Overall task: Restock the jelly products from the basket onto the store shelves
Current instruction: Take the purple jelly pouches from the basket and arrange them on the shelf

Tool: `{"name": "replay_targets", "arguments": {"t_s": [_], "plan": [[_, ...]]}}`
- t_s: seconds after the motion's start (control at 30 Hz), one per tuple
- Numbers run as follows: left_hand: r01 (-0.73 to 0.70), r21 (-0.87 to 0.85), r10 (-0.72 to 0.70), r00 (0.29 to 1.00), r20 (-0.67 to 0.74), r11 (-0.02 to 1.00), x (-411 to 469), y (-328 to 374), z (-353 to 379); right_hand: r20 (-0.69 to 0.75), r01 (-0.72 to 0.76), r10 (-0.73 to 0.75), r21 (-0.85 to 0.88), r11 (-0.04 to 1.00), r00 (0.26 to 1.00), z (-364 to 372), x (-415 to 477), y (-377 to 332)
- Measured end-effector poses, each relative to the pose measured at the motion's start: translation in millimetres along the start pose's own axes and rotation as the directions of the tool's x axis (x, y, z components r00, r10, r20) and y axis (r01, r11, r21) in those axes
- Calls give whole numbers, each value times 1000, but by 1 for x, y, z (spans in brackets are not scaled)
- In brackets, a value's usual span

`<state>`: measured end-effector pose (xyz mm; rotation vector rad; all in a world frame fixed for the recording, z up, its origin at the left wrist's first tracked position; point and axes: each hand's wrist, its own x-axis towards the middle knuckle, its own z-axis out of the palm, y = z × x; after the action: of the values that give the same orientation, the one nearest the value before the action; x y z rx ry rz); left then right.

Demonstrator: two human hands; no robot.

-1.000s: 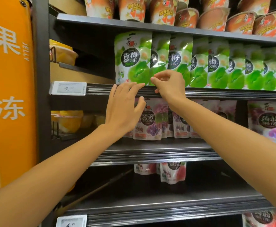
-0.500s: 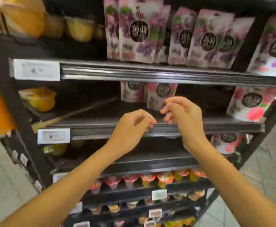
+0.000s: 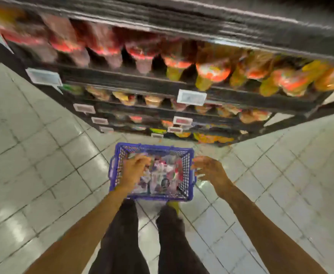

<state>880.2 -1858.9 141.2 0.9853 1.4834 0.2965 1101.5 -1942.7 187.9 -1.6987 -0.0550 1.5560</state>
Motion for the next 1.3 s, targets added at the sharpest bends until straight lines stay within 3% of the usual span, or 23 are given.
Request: {"name": "replay_targets", "arguments": {"t_s": [0.13,0.33,0.53,0.6,0.63,0.7,0.77,0.8,0.87,1.0,1.07,1.17,1.23,1.3], "plan": [[185,-56,-191,975,-117,981,56,-93,30,-7,-87,87,-141,986,996,-18,81,79],[291,205,-278,956,-91,935,134,-206,65,-116,-268,248,-212,940,962,-17,198,193],[64,518,-88,996,22,853,222,-297,94,-134,-503,494,-50,863,859,-5,301,293],[74,560,-41,997,-73,825,251,-313,108,-140,-552,557,76,831,819,-4,327,318],[176,565,-74,977,-198,806,264,-315,113,-130,-574,596,172,800,792,-5,337,325],[460,455,-293,873,-391,762,289,-319,118,-135,-602,639,232,764,757,-5,356,339],[600,244,-550,798,-246,762,304,-319,120,-113,-605,658,301,737,744,-4,375,351],[598,165,-567,799,-202,784,310,-322,122,-93,-613,666,315,725,740,-2,382,355],[557,47,-523,803,-285,829,321,-326,123,-119,-631,694,332,701,710,3,389,357],[541,-48,-523,781,-342,840,328,-326,117,-79,-623,711,422,659,699,3,390,360],[578,-74,-572,765,-298,812,331,-328,111,-151,-550,678,472,689,719,-1,389,356],[509,-41,-493,806,-328,860,331,-327,108,-236,-442,566,420,793,790,-5,393,349],[440,-74,-442,852,-281,895,325,-323,108,-223,-465,582,413,783,782,-10,390,341],[419,-182,-444,887,-130,890,309,-310,101,-176,-464,563,398,791,808,-12,381,328]]}}
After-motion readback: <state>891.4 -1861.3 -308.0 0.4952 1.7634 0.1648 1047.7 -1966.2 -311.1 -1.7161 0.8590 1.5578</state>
